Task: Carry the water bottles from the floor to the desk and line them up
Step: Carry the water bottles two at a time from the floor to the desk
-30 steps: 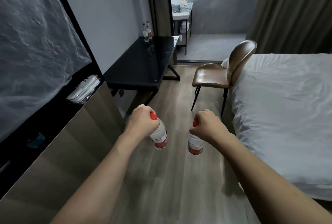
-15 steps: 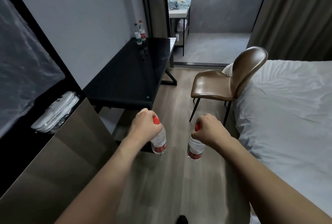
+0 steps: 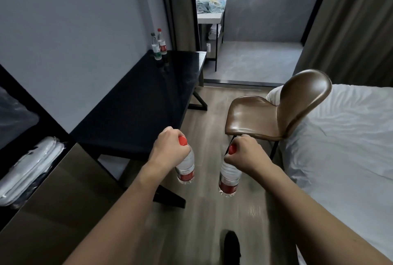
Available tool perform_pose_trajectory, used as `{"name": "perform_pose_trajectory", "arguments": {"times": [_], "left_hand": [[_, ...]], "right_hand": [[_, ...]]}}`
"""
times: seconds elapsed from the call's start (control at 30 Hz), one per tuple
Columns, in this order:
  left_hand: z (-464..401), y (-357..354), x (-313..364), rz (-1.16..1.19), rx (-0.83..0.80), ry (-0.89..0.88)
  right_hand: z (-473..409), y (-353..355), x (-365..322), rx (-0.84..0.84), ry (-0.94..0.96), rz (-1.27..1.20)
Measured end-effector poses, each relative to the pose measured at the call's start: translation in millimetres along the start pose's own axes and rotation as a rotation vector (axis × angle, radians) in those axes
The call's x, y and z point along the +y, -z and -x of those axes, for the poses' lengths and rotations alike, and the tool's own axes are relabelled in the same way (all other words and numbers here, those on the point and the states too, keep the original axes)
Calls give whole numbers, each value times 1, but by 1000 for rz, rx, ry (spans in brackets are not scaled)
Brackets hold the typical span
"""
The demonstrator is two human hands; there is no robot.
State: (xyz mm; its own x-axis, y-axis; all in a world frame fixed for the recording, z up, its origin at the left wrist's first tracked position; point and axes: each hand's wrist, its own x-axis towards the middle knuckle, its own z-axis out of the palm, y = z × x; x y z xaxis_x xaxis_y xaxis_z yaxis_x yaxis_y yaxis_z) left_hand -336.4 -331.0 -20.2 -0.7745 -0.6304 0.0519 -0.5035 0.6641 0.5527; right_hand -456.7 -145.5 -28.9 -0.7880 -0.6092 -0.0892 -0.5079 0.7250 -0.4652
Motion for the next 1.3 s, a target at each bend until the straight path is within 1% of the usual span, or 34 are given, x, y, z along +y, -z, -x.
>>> {"name": "perform_pose_trajectory", "arguments": {"times": [0.2,0.3,0.4,0.53,0.63,0.77,0.9,1.13,1.3], "left_hand": [[-98,-22,10,-12,-20,66],[-149,-24,25,-11,8,72],[-196,-24,36,19,74,76],[-247,-26,42,34,76,85],[-286,-30,39,43,61,90],[-348,-36,30,71,3,115],[-415,-36,14,109,-27,108],[-533,-22,-2,94,-4,71],[-599,-17,-7,107,-36,67]], "right_hand": [[-98,3,20,-14,66,-33],[-149,22,24,-3,99,-21],[-200,39,25,-2,105,-33],[-260,49,22,8,124,-17],[-303,47,20,2,130,-27],[-368,37,15,-30,106,-24],[-432,23,-1,-64,78,-31],[-541,31,-38,0,94,-39],[-604,35,-47,11,66,-53]]}}
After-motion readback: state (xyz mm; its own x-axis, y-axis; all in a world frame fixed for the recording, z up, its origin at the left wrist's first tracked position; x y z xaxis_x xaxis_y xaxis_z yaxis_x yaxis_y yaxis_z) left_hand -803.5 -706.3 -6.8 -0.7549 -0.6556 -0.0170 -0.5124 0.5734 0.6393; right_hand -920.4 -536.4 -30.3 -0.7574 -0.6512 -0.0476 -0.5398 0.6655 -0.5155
